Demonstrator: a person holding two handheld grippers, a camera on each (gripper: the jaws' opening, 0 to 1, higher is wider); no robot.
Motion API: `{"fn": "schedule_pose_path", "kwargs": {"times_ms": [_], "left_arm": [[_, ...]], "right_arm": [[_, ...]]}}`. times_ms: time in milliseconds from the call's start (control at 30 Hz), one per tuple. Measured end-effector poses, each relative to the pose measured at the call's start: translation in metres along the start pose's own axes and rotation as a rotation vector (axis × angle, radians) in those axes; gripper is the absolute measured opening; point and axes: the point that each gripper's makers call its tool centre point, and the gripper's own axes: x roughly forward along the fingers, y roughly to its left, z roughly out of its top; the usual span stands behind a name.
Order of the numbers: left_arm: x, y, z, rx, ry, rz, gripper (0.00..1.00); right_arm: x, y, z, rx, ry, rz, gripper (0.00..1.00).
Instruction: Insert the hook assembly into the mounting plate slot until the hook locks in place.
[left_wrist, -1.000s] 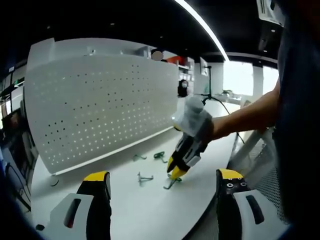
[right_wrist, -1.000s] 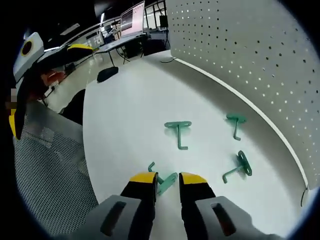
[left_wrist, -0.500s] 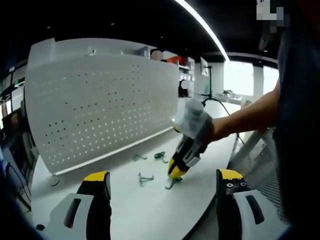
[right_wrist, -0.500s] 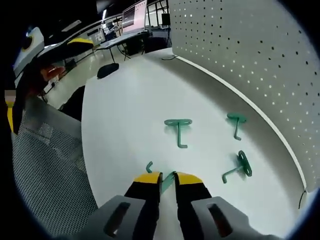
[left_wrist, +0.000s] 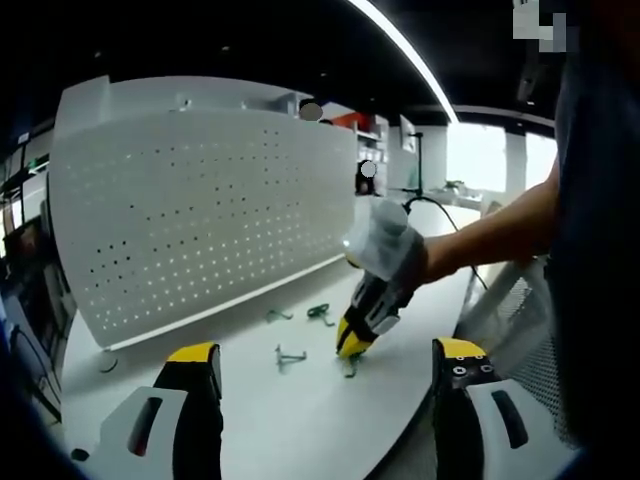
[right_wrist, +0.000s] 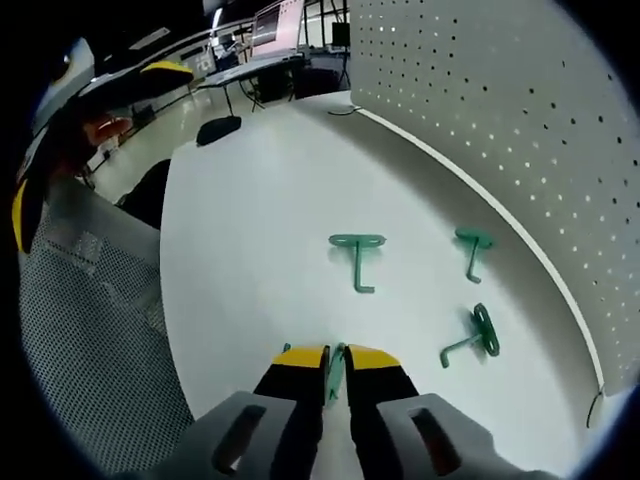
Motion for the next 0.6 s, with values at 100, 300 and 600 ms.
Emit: {"fn": "schedule_pose_path", "kwargs": {"times_ms": [100, 300, 600], "left_arm": [[-0.0002, -0.0002, 0.0003, -0.001, -0.001, 0.0, 0.88], [-0.0004, -0.0002, 0.001, -0.001, -0.004, 0.001, 0.88], [0.0, -0.0013, 0.001, 0.001, -0.002, -0.005, 0.88]], "right_arm": [[0.0008, -0.0001, -0.0006, -0.012, 0.007, -0.003, 0.06], [-0.0002, -0.0009, -0.002, -0.024, 0.016, -0.008, 0.04], [-0.0035, -0.0022, -0.0021, -0.015, 0.014, -0.008, 0.02]]}}
